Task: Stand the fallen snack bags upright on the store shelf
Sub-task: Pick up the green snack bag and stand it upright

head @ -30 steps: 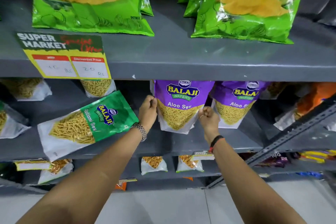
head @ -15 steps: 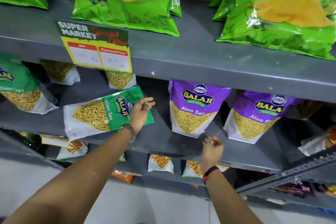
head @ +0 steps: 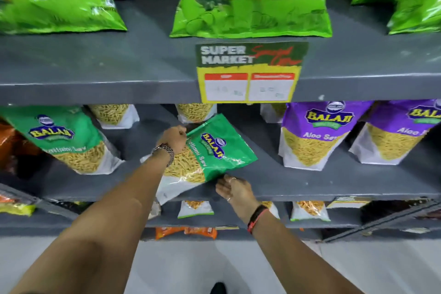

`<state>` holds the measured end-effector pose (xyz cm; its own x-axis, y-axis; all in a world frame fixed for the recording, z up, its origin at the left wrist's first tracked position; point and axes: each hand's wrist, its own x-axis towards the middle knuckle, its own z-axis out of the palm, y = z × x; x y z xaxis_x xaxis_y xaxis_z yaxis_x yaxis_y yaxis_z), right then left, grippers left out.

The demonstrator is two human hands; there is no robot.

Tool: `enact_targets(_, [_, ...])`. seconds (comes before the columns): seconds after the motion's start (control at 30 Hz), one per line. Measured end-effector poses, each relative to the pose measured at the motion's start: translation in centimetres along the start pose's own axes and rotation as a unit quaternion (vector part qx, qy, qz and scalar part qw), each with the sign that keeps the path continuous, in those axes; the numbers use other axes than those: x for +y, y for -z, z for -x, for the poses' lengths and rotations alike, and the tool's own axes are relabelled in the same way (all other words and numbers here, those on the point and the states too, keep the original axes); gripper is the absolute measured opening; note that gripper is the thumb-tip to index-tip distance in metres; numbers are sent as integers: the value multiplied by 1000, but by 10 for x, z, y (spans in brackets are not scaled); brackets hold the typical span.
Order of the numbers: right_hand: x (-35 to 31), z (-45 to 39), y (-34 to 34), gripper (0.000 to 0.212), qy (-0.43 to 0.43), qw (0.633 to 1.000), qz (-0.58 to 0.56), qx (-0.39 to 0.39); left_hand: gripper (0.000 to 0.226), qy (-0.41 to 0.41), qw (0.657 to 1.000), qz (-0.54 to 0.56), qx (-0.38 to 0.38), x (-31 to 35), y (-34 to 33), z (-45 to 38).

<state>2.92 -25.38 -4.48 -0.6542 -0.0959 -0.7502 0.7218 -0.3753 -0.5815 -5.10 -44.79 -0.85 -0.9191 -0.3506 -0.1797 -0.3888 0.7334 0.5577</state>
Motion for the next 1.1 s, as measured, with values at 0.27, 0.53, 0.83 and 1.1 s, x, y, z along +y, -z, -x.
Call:
enact_targets(0.27, [32, 6, -52, 17, -6, 999, 7, 35, 37, 17, 989, -19, -148, -35, 12, -24])
enact_targets(0.53, [39, 22, -32, 25, 46, 996, -35, 64, 39, 23, 978, 143, -148, -48, 12, 2])
enact_targets(0.83, [19, 69, 60, 18, 155, 980, -27, 120, 26, 53, 900, 411, -139, -24, -22, 124])
enact_targets(1.1, [-4, 124, 111, 12, 235, 961, 8, 145, 13, 54, 841, 516, -153, 17, -52, 185])
